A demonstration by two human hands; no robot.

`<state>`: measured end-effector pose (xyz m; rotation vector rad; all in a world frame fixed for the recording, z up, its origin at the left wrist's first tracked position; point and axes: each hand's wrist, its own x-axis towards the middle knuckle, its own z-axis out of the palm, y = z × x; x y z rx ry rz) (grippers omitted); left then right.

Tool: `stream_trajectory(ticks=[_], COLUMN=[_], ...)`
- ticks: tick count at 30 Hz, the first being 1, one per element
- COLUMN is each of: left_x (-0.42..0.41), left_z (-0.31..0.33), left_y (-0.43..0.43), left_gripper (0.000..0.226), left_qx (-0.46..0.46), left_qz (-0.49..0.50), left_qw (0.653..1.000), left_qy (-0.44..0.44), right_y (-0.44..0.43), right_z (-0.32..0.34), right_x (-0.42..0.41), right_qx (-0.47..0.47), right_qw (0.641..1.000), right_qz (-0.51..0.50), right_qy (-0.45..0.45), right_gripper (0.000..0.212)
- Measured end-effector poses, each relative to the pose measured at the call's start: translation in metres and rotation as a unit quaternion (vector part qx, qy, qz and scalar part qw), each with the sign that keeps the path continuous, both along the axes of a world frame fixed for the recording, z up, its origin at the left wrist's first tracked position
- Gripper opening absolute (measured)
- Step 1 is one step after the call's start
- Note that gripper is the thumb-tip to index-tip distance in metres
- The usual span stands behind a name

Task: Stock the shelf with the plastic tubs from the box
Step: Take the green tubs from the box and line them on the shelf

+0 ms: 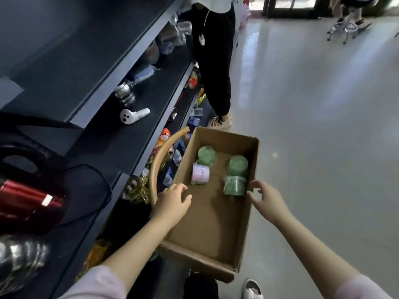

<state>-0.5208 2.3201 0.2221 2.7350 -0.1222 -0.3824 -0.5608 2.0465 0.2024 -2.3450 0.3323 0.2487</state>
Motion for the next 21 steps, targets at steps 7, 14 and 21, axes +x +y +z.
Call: stream_trajectory(ticks=[7, 14, 21], left_x=[0.09, 0.145, 0.183], left_z=[-0.101, -0.193, -0.245], left_y=[0.005, 0.002, -0.006], left_gripper=[0.029, 0.041, 0.069], left_qx=[-0.064, -0.078, -0.11], left_qz=[0.023, 0.029, 0.089], left_qw=[0.996, 0.988, 0.968], left_qy=[0.051, 0.129, 0.209], right_y=[0.019, 0.035, 0.038], right_z=[-0.095, -0.185, -0.234], right_x=[0.068, 0.117, 0.133], right_qx=[0.036, 0.085, 0.055], right_qw=[0.991, 0.969, 0.972], right_qz=[-0.121, -0.213, -0.201], right_qy=[0.052, 0.089, 0.111], right_gripper=[0.046, 0.048, 0.054])
